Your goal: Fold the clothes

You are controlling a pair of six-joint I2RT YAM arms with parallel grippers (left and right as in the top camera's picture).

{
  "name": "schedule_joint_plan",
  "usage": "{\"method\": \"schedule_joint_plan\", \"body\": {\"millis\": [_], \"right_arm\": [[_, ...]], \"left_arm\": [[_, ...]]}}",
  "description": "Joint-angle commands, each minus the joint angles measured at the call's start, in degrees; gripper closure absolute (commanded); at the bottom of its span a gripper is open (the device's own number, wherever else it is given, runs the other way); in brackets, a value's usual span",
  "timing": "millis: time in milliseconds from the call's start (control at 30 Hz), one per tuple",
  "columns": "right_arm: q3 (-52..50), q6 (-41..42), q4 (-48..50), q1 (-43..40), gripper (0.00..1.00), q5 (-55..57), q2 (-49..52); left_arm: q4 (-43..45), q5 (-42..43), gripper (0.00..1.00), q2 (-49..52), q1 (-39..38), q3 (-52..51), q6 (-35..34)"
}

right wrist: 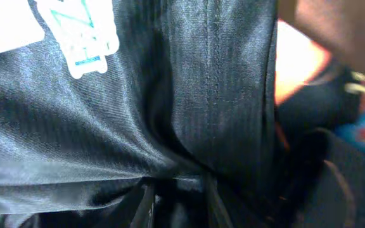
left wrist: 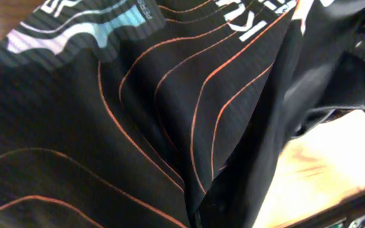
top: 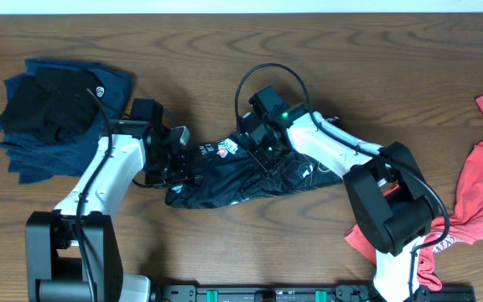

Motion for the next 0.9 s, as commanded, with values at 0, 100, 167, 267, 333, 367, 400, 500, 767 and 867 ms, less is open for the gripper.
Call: {"method": "schedule_joint_plan", "body": {"millis": [0, 100, 167, 267, 333, 367, 400, 500, 767, 867], "right_arm": [[0.76, 2.05, 0.7, -1.31, 0.73, 7.72, 0.17], [1.11, 2.05, 0.61, -1.36, 0.73, 6.34, 0.13], [1.97, 2.05, 0.17, -1.36, 0.73, 4.2, -0.07], [3.39, 2.05, -0.68, -1.36, 0.72, 0.85, -1.99], [4.13, 2.05, -0.68, -1.44, 0.71, -0.15, -4.04], [4.46, 2.05, -0.66, -1.51, 0.7, -0.13, -5.07], [4.74, 2.03, -0.57, -1.6, 0.69, -0.07, -6.25], [5.22, 2.03, -0.2, -2.73, 0.67, 1.16, -8.72], [5.18, 9.22, -8.7, -11.1, 0.68, 13.99, -9.55], [5.05, 9.75, -11.87, -15.23, 0.68, 14.73, -9.46]], "left_arm": [[-0.55, -2.4, 0.94, -0.52, 0.26, 1.03, -0.2], [-0.31, -2.4, 0.94, -0.55, 0.26, 1.03, -0.2], [0.13, -2.43, 0.94, -0.55, 0.26, 1.03, -0.2], [0.52, -2.4, 0.95, -0.55, 0.26, 1.03, -0.22], [0.48, -2.4, 0.94, -0.52, 0.26, 1.03, -0.22], [0.5, -2.4, 0.94, -0.55, 0.26, 1.03, -0.22], [0.5, -2.4, 0.94, -0.55, 0.26, 1.03, -0.22], [0.5, -2.4, 0.94, -0.55, 0.26, 1.03, -0.22], [0.33, -2.36, 0.94, -0.55, 0.61, 1.09, -0.24], [-0.42, -2.36, 0.94, -0.55, 1.97, 1.75, -0.26]]}}
